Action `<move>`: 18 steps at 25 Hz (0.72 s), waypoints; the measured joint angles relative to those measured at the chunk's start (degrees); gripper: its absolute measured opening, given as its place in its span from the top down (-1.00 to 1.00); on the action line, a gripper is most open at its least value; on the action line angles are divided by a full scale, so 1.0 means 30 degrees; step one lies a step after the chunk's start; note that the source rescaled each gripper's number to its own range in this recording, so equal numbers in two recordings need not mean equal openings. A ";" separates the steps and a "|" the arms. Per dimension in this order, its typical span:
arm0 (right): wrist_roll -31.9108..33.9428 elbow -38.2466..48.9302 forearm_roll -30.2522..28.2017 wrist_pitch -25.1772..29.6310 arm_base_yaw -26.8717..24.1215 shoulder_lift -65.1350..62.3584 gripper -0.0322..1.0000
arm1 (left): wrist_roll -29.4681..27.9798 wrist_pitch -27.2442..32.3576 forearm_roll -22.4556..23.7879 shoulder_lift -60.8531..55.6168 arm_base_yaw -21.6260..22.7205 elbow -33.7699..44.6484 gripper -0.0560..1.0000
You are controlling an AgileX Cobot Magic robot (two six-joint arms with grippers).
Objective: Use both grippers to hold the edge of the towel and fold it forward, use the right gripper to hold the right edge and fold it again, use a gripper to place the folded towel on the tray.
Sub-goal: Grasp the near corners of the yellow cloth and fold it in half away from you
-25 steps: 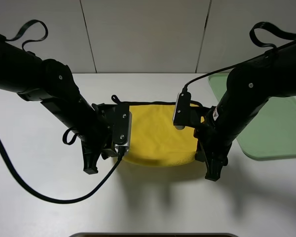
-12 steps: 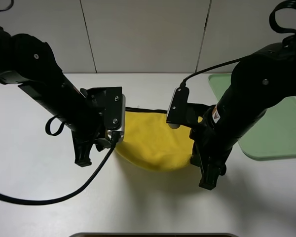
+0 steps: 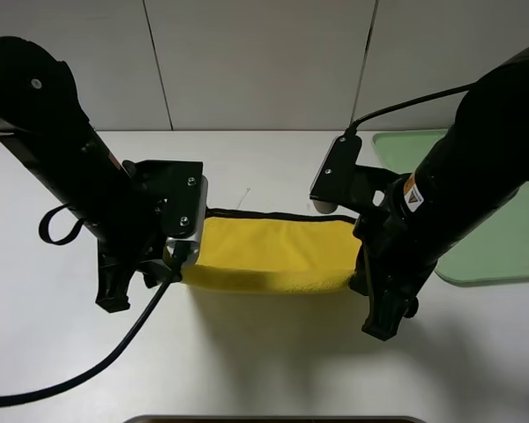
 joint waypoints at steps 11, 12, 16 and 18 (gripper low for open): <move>0.0308 -0.0338 0.0132 0.1920 0.0000 -0.1400 0.94 | -0.0533 0.1474 0.0152 -0.1864 -0.0022 0.0000 0.89; 0.0308 -0.0478 0.0135 0.2038 0.0000 -0.1400 0.94 | -0.0547 0.1574 0.0152 -0.1890 -0.0022 0.0000 0.89; 0.0308 -0.1052 0.0151 0.2297 0.0000 -0.1400 0.94 | -0.0547 0.1587 0.0283 -0.1890 -0.0022 0.0000 0.89; 0.0308 -0.1237 0.0133 0.2276 0.0000 -0.1400 0.94 | -0.0547 0.1443 0.0627 -0.1906 -0.0022 0.0000 0.89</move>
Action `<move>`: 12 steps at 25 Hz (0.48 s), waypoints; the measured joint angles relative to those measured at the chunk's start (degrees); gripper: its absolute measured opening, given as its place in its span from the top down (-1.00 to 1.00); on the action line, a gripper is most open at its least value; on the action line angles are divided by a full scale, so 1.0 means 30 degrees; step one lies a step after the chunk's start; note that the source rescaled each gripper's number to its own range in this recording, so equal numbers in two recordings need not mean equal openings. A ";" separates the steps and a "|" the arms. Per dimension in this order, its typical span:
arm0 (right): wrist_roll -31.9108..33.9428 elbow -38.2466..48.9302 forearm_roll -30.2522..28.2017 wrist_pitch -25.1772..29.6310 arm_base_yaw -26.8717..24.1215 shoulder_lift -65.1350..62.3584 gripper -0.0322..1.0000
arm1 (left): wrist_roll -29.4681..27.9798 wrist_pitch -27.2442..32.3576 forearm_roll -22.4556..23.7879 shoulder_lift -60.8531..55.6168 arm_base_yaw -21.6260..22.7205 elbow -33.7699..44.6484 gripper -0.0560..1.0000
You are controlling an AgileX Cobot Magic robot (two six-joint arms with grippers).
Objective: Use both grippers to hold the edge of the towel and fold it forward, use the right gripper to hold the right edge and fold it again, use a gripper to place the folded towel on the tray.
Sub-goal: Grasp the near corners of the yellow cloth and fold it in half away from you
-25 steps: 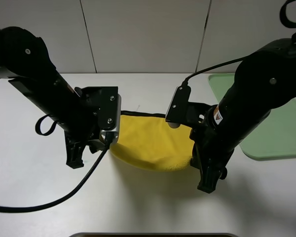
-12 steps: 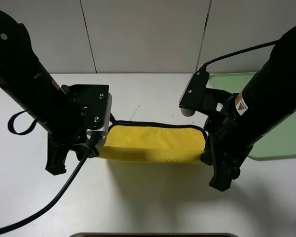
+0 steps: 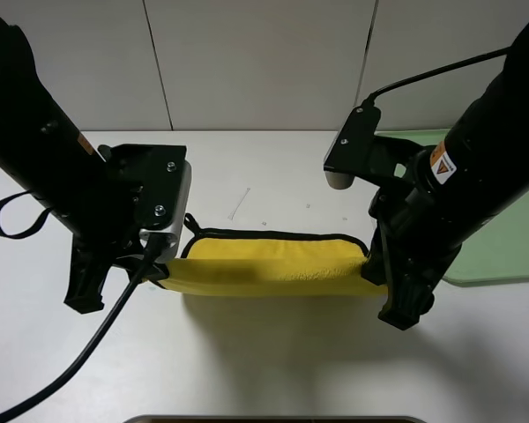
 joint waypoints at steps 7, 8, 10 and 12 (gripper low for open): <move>0.0000 -0.0075 -0.0348 -0.0801 0.0000 0.0000 0.94 | -0.0360 -0.3135 0.1647 0.0000 0.0024 0.0858 0.89; 0.0000 -0.0075 -0.0486 -0.1080 0.0000 0.0000 0.94 | -0.0417 -0.3763 0.1867 0.0077 0.0075 0.1036 0.89; 0.0000 -0.0075 -0.0841 -0.1680 0.0000 0.0000 0.94 | -0.0540 -0.4500 0.2027 0.0426 0.0325 0.1145 0.89; 0.0000 -0.0090 -0.0971 -0.2094 0.0000 0.0155 0.94 | -0.0617 -0.5028 0.2118 0.1076 0.0442 0.1145 0.89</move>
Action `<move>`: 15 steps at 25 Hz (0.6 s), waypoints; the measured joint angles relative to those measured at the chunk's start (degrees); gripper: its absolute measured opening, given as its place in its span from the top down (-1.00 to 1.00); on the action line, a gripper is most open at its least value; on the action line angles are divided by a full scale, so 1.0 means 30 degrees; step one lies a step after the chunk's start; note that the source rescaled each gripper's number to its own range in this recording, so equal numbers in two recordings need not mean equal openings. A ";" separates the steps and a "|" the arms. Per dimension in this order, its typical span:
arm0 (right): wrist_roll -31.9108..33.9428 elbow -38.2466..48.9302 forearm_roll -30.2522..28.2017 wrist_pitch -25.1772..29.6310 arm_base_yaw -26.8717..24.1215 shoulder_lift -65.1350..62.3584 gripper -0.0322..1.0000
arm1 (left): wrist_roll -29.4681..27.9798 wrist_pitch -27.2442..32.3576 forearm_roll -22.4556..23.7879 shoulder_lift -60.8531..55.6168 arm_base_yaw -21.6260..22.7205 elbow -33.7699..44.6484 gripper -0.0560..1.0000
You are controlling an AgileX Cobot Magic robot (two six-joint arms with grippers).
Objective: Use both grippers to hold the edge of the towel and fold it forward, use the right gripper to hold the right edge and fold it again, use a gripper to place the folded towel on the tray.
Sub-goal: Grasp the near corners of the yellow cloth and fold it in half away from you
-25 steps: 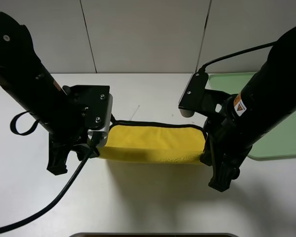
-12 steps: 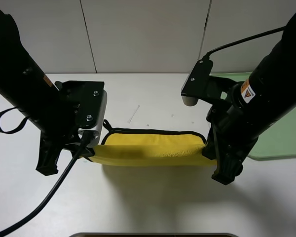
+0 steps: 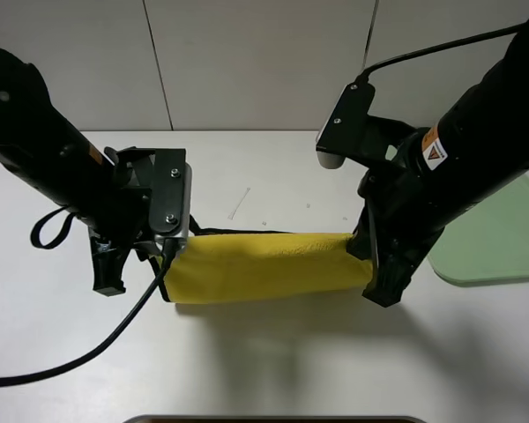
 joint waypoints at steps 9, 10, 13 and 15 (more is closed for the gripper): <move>0.0831 0.0000 -0.2994 -0.1508 0.0000 0.2020 0.94 | -0.0188 -0.2478 0.0134 0.1834 0.0023 0.0044 0.89; 0.0941 0.0000 -0.3337 -0.1699 0.0000 0.2180 0.94 | -0.0188 -0.2830 0.0134 0.1993 0.0023 0.0063 0.89; 0.0999 0.0000 -0.3999 -0.2116 0.0000 0.2725 0.94 | -0.0188 -0.3684 0.0260 0.2603 0.0023 0.0063 0.89; 0.1015 0.0000 -0.4352 -0.2480 0.0000 0.3125 0.94 | -0.0188 -0.4143 0.0339 0.3080 0.0023 0.0063 0.89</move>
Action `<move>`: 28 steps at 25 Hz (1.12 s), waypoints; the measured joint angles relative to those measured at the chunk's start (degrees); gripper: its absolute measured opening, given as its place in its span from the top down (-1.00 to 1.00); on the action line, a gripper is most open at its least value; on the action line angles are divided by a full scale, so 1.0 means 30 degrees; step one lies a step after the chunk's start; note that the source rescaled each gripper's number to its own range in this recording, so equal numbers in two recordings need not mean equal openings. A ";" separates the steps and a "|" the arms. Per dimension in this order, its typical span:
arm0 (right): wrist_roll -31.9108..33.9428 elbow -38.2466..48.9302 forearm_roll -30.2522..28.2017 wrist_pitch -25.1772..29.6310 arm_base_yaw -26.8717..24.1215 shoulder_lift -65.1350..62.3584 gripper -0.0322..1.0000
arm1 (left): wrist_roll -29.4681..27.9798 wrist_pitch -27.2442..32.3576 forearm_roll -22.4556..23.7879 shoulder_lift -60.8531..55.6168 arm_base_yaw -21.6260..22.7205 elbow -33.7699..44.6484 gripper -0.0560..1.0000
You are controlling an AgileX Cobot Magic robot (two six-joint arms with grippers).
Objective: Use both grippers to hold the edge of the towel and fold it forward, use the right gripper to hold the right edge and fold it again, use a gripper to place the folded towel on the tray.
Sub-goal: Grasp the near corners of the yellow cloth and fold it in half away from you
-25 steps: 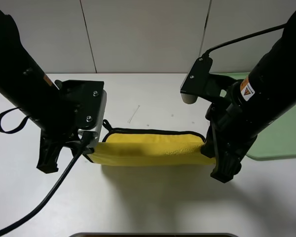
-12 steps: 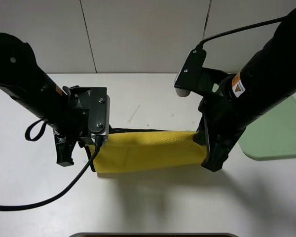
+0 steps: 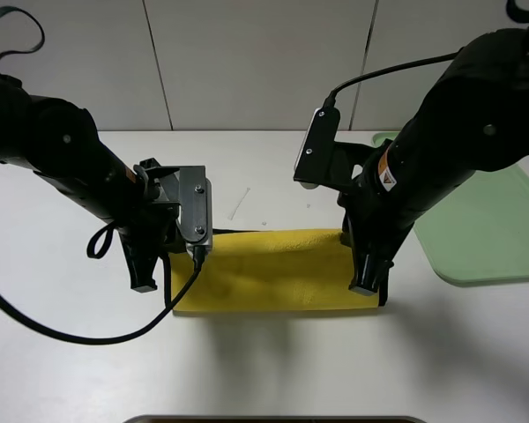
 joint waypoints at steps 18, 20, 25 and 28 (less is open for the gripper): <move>0.2504 0.0000 -0.4134 -0.1930 -0.0042 0.2668 0.94 | -0.0049 -0.5707 0.0110 0.2510 0.0000 0.0110 0.89; 0.2637 0.0000 -0.4382 -0.1984 -0.0042 0.2759 0.94 | -0.0049 -0.6080 0.0110 0.2510 0.0000 0.0110 0.89; 0.2700 0.0000 -0.4473 -0.2105 -0.0042 0.2800 0.82 | -0.0049 -0.6245 0.0110 0.2510 0.0000 0.0110 0.59; 0.2840 0.0000 -0.4569 -0.1933 -0.0042 0.2800 -0.26 | -0.0072 -0.6511 0.0052 0.2510 0.0000 0.0130 -0.16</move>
